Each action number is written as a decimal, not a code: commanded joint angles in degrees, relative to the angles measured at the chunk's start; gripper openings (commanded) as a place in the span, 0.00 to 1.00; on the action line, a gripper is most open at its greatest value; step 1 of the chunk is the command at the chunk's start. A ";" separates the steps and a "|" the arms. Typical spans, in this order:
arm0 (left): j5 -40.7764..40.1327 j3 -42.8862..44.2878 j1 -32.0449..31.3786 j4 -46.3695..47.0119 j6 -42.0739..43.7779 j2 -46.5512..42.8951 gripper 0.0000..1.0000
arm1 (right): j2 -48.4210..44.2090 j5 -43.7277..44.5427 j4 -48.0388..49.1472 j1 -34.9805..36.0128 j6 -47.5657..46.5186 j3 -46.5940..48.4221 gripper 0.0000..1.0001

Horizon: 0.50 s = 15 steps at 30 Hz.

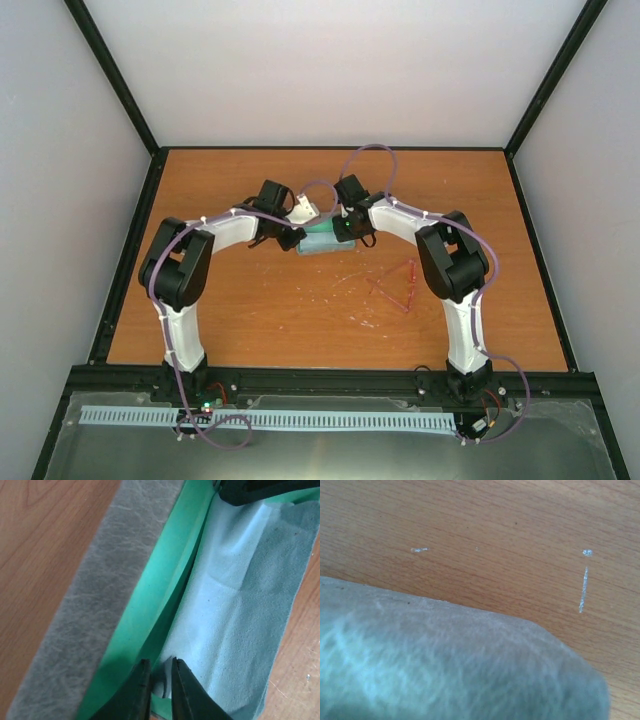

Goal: Organize the sunglasses
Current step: Place the glasses cleaning cloth in the sunglasses case.

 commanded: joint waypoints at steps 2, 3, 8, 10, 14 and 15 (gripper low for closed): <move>-0.04 2.69 0.39 -0.30 0.80 2.03 0.22 | 0.54 0.81 -0.03 -0.41 -0.45 1.89 0.06; 0.04 2.68 0.37 -0.37 0.76 2.18 0.22 | 0.50 0.94 -0.03 -0.41 -0.34 1.95 0.06; 0.07 2.66 0.37 -0.52 0.77 2.03 0.28 | 0.61 0.96 0.43 -0.41 0.18 1.98 0.06; 0.20 2.59 0.37 -0.73 0.76 1.77 0.32 | 0.27 1.30 0.31 -0.41 0.53 1.78 0.08; 0.62 2.49 0.37 -1.52 0.17 0.92 0.46 | -0.54 1.58 -0.12 -0.41 0.50 1.34 0.19; 0.73 2.30 0.41 -1.58 -0.02 0.72 0.51 | -0.74 1.74 -0.17 -0.41 0.52 0.98 0.22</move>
